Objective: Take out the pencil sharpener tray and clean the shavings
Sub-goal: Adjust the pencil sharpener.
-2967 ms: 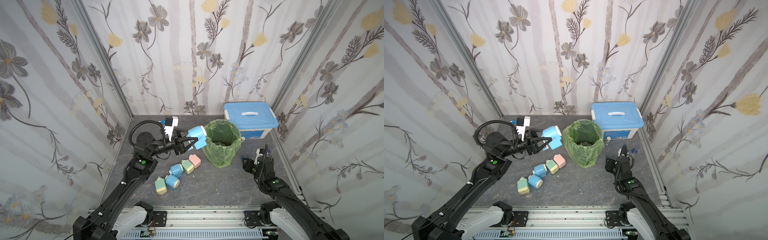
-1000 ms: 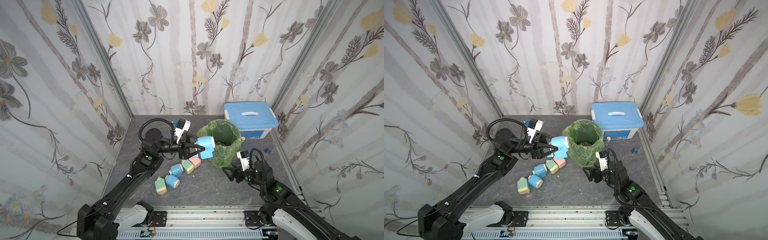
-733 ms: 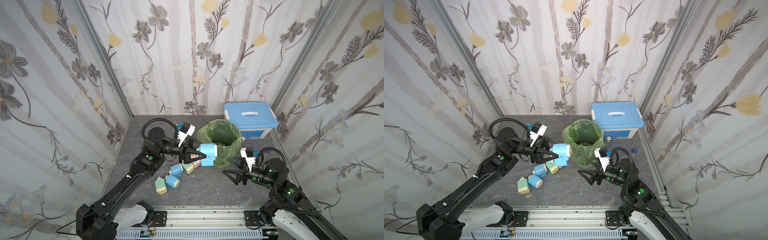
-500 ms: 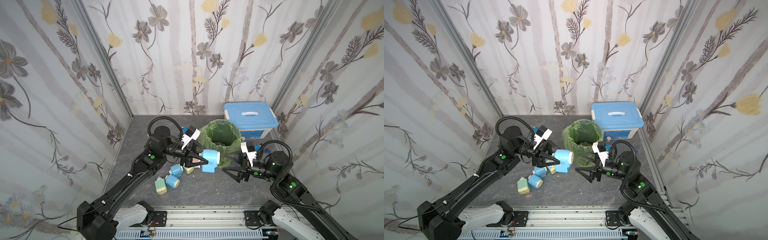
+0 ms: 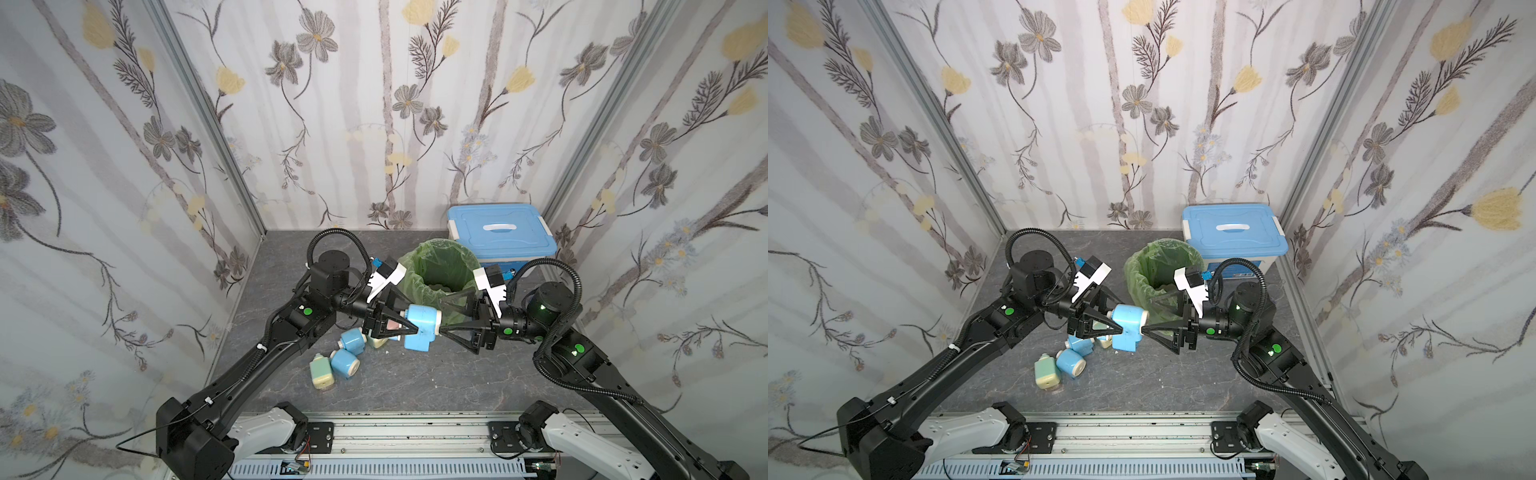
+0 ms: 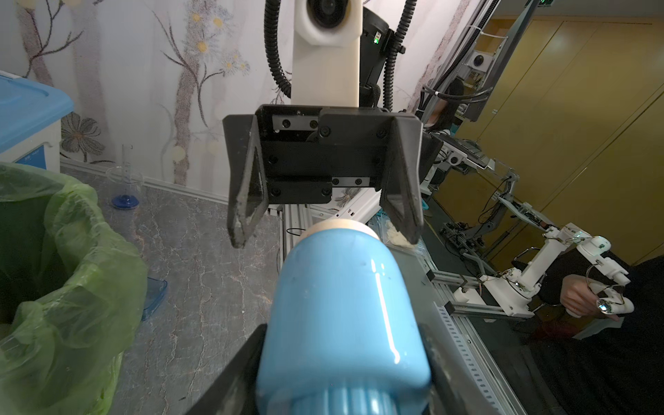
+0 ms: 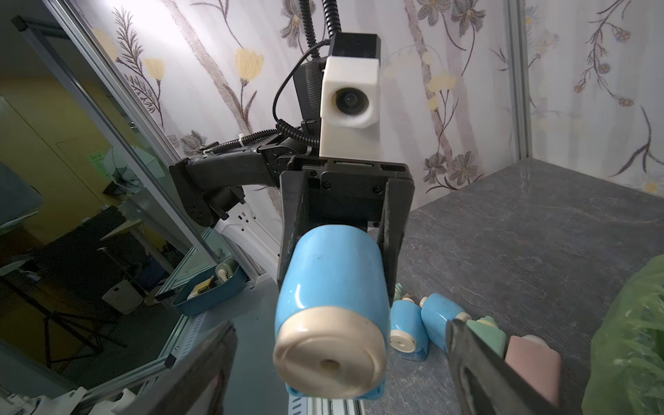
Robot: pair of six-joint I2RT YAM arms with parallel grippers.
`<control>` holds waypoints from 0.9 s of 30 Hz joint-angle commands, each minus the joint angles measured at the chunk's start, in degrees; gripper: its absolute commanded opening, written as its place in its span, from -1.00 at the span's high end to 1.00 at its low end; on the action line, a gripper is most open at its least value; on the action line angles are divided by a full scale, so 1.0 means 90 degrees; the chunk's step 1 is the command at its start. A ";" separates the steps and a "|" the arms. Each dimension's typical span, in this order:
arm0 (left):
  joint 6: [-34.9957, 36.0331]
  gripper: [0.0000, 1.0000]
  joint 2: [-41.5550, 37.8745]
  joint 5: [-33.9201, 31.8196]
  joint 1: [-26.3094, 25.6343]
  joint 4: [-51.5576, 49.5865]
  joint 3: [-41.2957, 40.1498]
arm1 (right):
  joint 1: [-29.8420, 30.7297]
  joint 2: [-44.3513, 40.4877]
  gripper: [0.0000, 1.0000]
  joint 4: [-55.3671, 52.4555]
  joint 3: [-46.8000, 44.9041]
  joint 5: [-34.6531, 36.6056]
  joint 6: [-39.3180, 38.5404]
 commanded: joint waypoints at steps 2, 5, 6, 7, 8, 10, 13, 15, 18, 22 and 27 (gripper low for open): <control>0.0317 0.21 -0.0002 0.0019 -0.0020 -0.0116 0.0115 | 0.0092 0.0248 -0.78 0.0254 0.0155 -0.0123 0.0042; 0.0408 0.21 0.0043 0.0007 -0.0034 -0.0252 0.0156 | 0.0181 0.0441 -0.75 0.0015 0.0347 -0.0215 -0.0101; 0.0413 0.21 0.0048 0.0021 -0.0039 -0.0257 0.0169 | 0.0218 0.0485 -0.74 -0.0163 0.0412 -0.0217 -0.0203; 0.0422 0.21 0.0059 0.0026 -0.0041 -0.0263 0.0175 | 0.0234 0.0509 -0.72 -0.0305 0.0468 -0.0215 -0.0292; 0.0420 0.21 0.0061 0.0016 -0.0039 -0.0256 0.0177 | 0.0248 0.0542 -0.70 -0.0456 0.0528 -0.0224 -0.0390; 0.0423 0.21 0.0085 0.0030 -0.0052 -0.0274 0.0186 | 0.0244 0.0622 -0.66 -0.0792 0.0673 -0.0318 -0.0606; 0.0436 0.21 0.0106 0.0046 -0.0056 -0.0305 0.0217 | 0.0244 0.0792 -0.55 -0.1378 0.0957 -0.0454 -0.1007; 0.0442 0.21 0.0096 0.0043 -0.0056 -0.0322 0.0218 | 0.0249 0.0919 -0.50 -0.1749 0.1144 -0.0548 -0.1284; 0.0466 0.21 0.0077 0.0044 -0.0061 -0.0348 0.0230 | 0.0247 0.1126 -0.41 -0.2286 0.1451 -0.0596 -0.1624; 0.0544 0.21 0.0071 0.0030 -0.0065 -0.0473 0.0256 | 0.0245 0.1296 -0.30 -0.2634 0.1671 -0.0669 -0.1844; 0.0582 0.21 0.0077 0.0011 -0.0067 -0.0519 0.0274 | 0.0244 0.1409 -0.13 -0.2758 0.1703 -0.0782 -0.1932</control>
